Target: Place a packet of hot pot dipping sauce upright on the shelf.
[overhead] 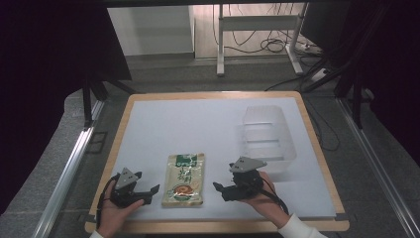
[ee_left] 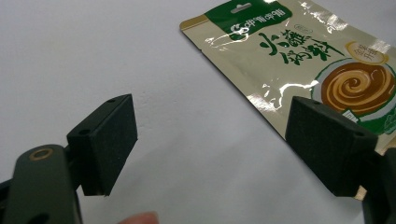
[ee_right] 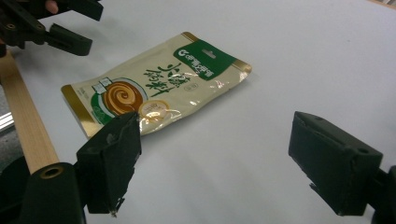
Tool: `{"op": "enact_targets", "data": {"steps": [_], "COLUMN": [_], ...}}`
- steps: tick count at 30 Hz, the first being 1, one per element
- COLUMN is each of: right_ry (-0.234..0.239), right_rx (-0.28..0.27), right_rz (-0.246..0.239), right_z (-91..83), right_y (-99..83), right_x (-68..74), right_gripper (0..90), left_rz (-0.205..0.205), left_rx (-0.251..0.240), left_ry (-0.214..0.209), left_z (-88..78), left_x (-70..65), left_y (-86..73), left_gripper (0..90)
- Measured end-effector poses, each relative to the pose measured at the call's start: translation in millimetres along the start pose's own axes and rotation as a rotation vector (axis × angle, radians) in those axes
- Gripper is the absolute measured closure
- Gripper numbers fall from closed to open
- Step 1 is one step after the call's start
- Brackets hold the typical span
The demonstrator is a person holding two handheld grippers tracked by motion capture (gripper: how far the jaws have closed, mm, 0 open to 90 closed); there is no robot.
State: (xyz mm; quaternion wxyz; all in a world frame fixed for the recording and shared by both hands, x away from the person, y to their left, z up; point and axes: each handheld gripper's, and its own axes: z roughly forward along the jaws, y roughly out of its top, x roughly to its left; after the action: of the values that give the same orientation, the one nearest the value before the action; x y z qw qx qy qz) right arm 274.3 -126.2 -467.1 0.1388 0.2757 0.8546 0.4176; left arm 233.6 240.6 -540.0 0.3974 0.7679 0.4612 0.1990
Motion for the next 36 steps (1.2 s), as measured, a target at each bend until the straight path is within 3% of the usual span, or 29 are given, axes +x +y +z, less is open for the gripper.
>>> {"op": "enact_targets", "data": {"steps": [7, 13, 27, 36], "right_ry": [0.022, 0.029, 0.062, 0.077], "right_rx": [-0.001, -0.015, 0.010, 0.009], "right_rz": [-0.028, -0.016, -0.050, -0.041], "right_z": [-5.0, -8.7, 7.1, 17.9], "right_y": [17.2, 32.8, 65.6, 73.9], "right_x": [-0.4, -3.8, -1.1, -1.3], "right_gripper": [17.5, 17.6, 17.3, 17.3], "left_rz": [-0.008, -0.004, -0.003, -0.001], "left_rx": [-0.002, 0.002, 0.005, 0.007], "left_ry": [0.002, 0.000, 0.003, 0.002], "left_z": [0.0, 0.9, 1.5, 2.1], "left_x": [-0.3, -0.2, 0.9, 0.2], "left_y": [-0.1, -0.2, -0.6, -0.9], "left_gripper": [16.9, 16.9, 16.9, 16.9]}}
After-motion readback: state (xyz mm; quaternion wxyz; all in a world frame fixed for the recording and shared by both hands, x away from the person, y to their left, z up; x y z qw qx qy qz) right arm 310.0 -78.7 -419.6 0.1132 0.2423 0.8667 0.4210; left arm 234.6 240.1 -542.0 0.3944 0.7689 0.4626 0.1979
